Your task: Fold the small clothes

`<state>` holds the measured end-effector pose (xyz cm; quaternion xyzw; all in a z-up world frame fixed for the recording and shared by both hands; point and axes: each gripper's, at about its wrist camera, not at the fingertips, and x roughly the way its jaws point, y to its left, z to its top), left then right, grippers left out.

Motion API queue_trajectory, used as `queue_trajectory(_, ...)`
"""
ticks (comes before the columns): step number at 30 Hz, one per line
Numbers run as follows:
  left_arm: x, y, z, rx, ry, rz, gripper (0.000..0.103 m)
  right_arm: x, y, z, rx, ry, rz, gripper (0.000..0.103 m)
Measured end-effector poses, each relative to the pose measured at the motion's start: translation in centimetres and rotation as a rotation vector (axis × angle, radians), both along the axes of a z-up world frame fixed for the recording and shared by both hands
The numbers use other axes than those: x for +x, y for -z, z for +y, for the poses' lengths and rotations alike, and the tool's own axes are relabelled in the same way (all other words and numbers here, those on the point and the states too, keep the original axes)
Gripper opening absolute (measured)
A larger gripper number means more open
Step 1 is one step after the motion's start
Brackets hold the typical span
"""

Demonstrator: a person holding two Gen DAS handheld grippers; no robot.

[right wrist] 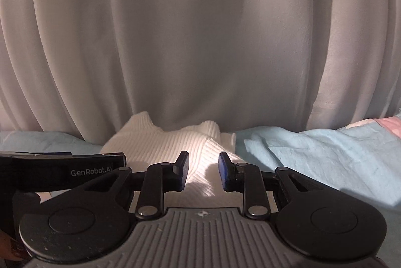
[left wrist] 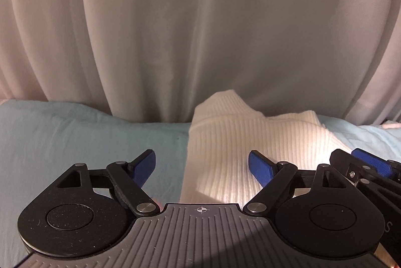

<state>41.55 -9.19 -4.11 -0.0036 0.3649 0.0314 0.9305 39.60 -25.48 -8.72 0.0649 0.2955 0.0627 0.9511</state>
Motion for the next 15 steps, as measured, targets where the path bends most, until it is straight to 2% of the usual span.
queue_trajectory(3, 0.7, 0.9, 0.3, -0.03, -0.013, 0.016, 0.087, 1.2, 1.8, -0.2, -0.046, 0.04, 0.045, 0.025)
queue_trajectory(6, 1.0, 1.3, 0.4, -0.047, -0.016, 0.015, 0.088, 1.3, 2.4, -1.4, 0.013, 0.076, 0.052, 0.025)
queue_trajectory(10, 1.0, 1.8, 0.5, -0.047, -0.014, 0.002, 0.089, 0.8, 2.8, -0.5, -0.061, 0.067, 0.013, 0.026)
queue_trajectory(15, 1.0, 1.8, 1.0, -0.072, -0.012, 0.007, 0.092, 0.3, 2.7, -0.4, -0.084, 0.059, -0.003, 0.026)
